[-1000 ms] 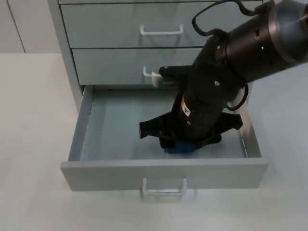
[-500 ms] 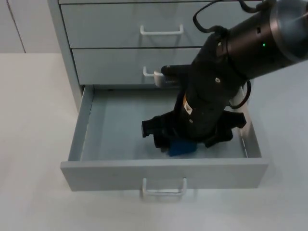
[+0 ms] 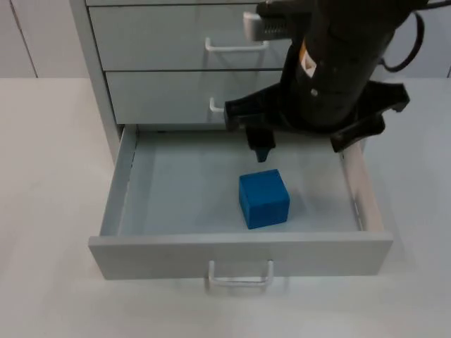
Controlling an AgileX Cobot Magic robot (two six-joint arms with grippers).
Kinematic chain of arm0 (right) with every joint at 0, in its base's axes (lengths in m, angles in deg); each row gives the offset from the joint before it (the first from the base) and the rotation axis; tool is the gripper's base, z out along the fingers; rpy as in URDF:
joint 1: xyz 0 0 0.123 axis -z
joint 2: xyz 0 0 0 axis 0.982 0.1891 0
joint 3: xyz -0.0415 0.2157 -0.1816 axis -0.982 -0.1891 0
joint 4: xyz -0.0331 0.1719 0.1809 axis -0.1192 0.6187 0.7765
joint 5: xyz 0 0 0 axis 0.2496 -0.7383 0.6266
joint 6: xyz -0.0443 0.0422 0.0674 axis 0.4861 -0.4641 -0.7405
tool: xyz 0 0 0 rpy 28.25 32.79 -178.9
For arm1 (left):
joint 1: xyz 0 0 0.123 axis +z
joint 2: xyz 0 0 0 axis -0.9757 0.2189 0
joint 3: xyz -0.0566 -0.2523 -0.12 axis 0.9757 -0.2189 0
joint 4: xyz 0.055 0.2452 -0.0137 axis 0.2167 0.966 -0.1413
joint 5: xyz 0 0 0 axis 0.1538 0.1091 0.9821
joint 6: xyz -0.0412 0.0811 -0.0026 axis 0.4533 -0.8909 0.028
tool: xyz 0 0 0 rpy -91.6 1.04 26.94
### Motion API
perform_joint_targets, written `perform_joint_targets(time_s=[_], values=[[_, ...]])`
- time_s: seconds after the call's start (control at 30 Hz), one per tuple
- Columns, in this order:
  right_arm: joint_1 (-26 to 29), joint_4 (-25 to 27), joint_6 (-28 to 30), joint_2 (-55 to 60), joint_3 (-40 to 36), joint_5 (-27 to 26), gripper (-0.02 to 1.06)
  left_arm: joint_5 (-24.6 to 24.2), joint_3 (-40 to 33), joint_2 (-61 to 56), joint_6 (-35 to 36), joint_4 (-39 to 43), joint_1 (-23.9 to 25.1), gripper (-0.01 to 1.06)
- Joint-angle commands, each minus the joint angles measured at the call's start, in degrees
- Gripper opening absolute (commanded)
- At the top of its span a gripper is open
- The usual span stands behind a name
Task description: Open the drawer with the left hand, place the block into the drawer with the right hand, then close the drawer with the left hand.
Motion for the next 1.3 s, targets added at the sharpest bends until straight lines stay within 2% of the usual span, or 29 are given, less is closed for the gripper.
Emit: perform_joint_targets(time_s=[0.0, 0.17, 0.3, 0.57, 0.77, 0.97, 1.07, 1.13, 1.27], values=[[-0.43, 1.27, 1.96, -1.57, 0.21, 1.48, 0.77, 0.21, -0.18, -0.36, 0.03, -0.90, 0.16, 1.05], [-0.43, 5.08, 7.17, -4.30, -1.25, 1.70, 0.77, 0.21, -0.18, -0.36, 0.03, -0.90, 0.16, 1.05], [-0.43, 5.05, 7.66, -7.15, -5.04, 1.25, 0.77, 0.21, -0.18, -0.36, 0.03, -0.78, 0.16, 1.05], [-0.17, 4.39, 8.21, -16.92, -17.70, -4.16, 0.77, 0.01, -0.18, -0.36, 0.03, -0.67, 0.16, 1.05], [-0.08, 3.38, 8.21, -20.38, -21.40, -4.30, 0.77, 0.01, -0.18, -0.36, 0.03, -0.67, 0.16, 1.05], [3.22, 3.83, 9.86, -22.69, -24.15, -4.18, 0.77, -0.09, -0.18, -0.36, 0.03, -0.69, 0.16, 1.05], [6.98, 4.25, 11.89, -23.89, -26.43, -4.19, 0.77, -0.23, -0.18, -0.36, 0.03, -0.69, 0.16, 1.05], [8.40, 5.56, 13.19, -24.06, -27.19, -4.19, 0.77, -0.23, -0.18, -0.36, 0.03, -0.69, 0.16, 1.05], [13.99, 11.54, 20.98, -25.25, -28.71, -4.06, 0.77, -0.23, -0.18, -0.36, 0.03, -0.55, 0.16, 1.05]])
